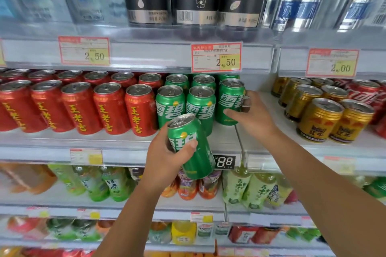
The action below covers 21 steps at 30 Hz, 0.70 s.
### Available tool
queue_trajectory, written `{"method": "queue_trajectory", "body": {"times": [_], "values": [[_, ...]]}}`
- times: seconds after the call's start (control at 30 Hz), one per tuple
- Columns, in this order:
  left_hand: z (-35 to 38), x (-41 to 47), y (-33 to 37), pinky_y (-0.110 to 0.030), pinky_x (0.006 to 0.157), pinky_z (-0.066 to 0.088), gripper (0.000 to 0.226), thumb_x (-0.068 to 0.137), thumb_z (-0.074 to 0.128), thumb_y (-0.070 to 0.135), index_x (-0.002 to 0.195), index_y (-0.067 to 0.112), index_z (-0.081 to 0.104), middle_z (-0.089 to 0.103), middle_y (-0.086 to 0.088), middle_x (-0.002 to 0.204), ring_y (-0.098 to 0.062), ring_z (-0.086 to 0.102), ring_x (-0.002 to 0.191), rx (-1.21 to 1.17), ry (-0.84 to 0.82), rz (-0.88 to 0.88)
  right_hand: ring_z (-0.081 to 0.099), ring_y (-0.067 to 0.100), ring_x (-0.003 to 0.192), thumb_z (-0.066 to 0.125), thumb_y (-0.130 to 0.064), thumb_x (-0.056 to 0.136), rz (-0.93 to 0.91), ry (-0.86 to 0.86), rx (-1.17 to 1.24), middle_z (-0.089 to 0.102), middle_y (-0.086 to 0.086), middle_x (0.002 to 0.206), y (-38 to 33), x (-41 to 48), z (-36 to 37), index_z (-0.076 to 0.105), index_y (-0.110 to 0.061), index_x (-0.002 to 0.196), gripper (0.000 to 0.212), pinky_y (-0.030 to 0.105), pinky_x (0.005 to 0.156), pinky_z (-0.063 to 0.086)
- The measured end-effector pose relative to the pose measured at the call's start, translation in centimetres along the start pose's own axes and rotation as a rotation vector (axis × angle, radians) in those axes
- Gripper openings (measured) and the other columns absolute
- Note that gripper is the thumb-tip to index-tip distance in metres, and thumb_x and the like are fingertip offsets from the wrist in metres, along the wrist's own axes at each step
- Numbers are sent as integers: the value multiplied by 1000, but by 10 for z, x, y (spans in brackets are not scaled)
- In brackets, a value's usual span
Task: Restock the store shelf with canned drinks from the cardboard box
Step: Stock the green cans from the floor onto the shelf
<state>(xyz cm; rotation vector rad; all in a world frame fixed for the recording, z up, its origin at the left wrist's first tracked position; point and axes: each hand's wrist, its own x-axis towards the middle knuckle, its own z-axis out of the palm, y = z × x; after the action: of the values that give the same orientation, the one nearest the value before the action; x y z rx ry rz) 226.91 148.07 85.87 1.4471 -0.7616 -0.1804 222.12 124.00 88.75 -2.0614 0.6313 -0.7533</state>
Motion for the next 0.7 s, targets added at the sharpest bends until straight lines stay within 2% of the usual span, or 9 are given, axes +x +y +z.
{"method": "queue_trajectory", "body": {"times": [0.07, 0.17, 0.3, 0.4, 0.5, 0.53, 0.6, 0.67, 0.7], "values": [[0, 1, -2, -30, 78, 58, 34, 69, 68, 49, 102, 50, 62, 72, 13, 102, -8, 69, 95, 14, 3, 10, 55, 11, 102, 81, -32, 75, 4, 5, -6, 56, -5, 112, -1, 1, 1, 44, -17, 130, 69, 23, 79, 42], [0, 1, -2, -27, 75, 57, 38, 68, 69, 48, 105, 42, 61, 72, 12, 101, -8, 69, 94, 6, 2, 3, 53, 12, 99, 80, -31, 77, 3, 27, 4, 53, -4, 108, -4, 2, 5, 41, -15, 131, 69, 18, 69, 39], [0, 0, 2, -26, 76, 57, 43, 70, 69, 47, 111, 36, 61, 72, 10, 103, -10, 69, 96, 8, -9, -6, 54, 12, 99, 80, -33, 76, 59, 12, 20, 55, 1, 114, -7, 2, 10, 37, -15, 133, 74, 24, 80, 41], [-1, -1, 6, -27, 77, 58, 42, 72, 72, 44, 112, 35, 61, 72, 9, 105, -11, 69, 99, 2, -33, -27, 54, 17, 111, 77, -43, 77, 108, 55, -8, 53, 6, 127, -10, -7, 5, 37, -15, 136, 77, 27, 88, 42], [-3, -2, 14, -22, 75, 56, 39, 77, 81, 30, 111, 33, 62, 73, 11, 104, -8, 69, 97, -36, -72, -71, 57, 9, 106, 69, -33, 86, -46, 204, 93, 59, -6, 114, -24, -46, -9, 46, -24, 127, 48, 29, 92, 46], [-3, -2, 16, -21, 75, 56, 38, 78, 79, 24, 111, 32, 62, 73, 11, 104, -7, 69, 97, -49, -86, -85, 58, 4, 102, 66, -24, 87, -94, 180, 128, 62, -11, 106, -28, -64, -14, 48, -27, 123, 40, 29, 94, 47], [-3, -1, 21, -25, 78, 57, 42, 77, 82, 18, 112, 32, 63, 73, 11, 106, -8, 69, 99, -54, -111, -97, 58, 0, 105, 63, -15, 88, -133, -25, 89, 63, -18, 106, -33, -99, -19, 49, -33, 123, 42, 29, 99, 44], [1, 1, 26, -30, 83, 58, 48, 73, 83, 18, 115, 31, 63, 73, 8, 108, -11, 69, 101, -52, -126, -76, 50, -2, 119, 65, -26, 85, -136, -263, 20, 56, -24, 123, -39, -125, -17, 40, -43, 132, 56, 25, 103, 38], [5, 2, 29, -31, 84, 58, 51, 73, 84, 15, 117, 28, 63, 73, 7, 109, -12, 69, 101, -53, -129, -65, 46, -7, 122, 69, -33, 81, -151, -320, 24, 52, -29, 128, -43, -132, -13, 35, -48, 135, 65, 20, 102, 36]]}}
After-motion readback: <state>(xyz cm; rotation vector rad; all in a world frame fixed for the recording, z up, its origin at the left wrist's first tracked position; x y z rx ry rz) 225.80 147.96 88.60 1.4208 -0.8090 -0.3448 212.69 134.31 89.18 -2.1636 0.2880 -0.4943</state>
